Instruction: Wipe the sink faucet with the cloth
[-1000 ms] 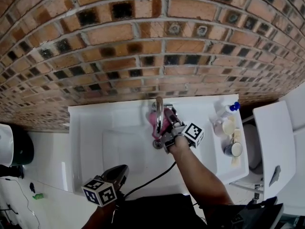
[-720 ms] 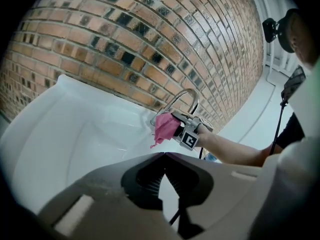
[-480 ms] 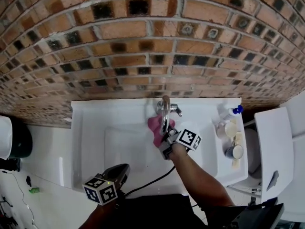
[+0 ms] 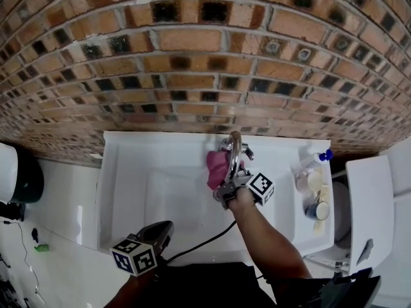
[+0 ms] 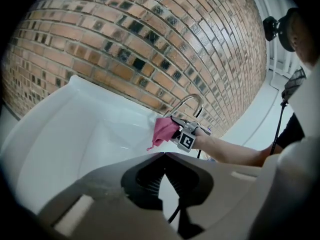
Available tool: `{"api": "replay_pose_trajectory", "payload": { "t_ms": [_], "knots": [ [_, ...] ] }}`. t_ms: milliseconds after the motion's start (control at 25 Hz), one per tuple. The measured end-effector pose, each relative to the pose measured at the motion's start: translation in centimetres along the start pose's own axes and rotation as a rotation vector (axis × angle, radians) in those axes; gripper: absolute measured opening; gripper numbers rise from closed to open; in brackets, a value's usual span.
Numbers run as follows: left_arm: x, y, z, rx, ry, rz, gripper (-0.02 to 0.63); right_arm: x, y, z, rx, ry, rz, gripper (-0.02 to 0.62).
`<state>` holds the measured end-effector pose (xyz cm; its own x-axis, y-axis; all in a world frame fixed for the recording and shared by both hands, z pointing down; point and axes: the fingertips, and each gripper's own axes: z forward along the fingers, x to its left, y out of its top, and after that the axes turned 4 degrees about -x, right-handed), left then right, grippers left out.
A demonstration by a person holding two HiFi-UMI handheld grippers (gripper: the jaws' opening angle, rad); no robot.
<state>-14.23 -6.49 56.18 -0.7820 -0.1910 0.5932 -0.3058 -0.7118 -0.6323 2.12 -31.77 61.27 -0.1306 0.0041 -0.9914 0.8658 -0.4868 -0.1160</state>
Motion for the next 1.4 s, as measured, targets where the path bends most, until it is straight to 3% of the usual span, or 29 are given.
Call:
{"api": "replay_pose_trajectory", "payload": {
  "t_ms": [240,360,520,600,760,1040,1400],
  "knots": [
    [-1.0,-0.2,0.4,0.001,-0.023,0.008,0.005,3.8,0.3,-0.5,-0.025,0.133,0.095,0.057],
    [-1.6,-0.3,0.5,-0.003,-0.03,0.014,0.005,6.4,1.0,-0.4,-0.039,0.209,0.09,0.057],
    [-2.2,-0.5,0.2,-0.018,-0.028,0.011,0.005,7.7,1.4,-0.6,-0.025,0.217,0.058,0.057],
    [-2.6,-0.8,0.0,-0.025,-0.028,0.009,0.005,8.7,1.7,-1.0,-0.015,0.261,0.076,0.057],
    [-3.5,-1.3,-0.1,-0.039,-0.024,0.004,0.005,11.5,2.3,-1.0,0.059,0.367,0.043,0.057],
    [-5.5,-2.4,-0.1,-0.083,0.012,-0.022,0.005,13.7,2.5,-1.5,0.165,0.448,0.042,0.057],
    [-8.1,-4.1,0.0,-0.123,0.05,-0.046,0.005,15.4,1.6,-3.6,0.288,0.538,0.119,0.055]
  ]
}}
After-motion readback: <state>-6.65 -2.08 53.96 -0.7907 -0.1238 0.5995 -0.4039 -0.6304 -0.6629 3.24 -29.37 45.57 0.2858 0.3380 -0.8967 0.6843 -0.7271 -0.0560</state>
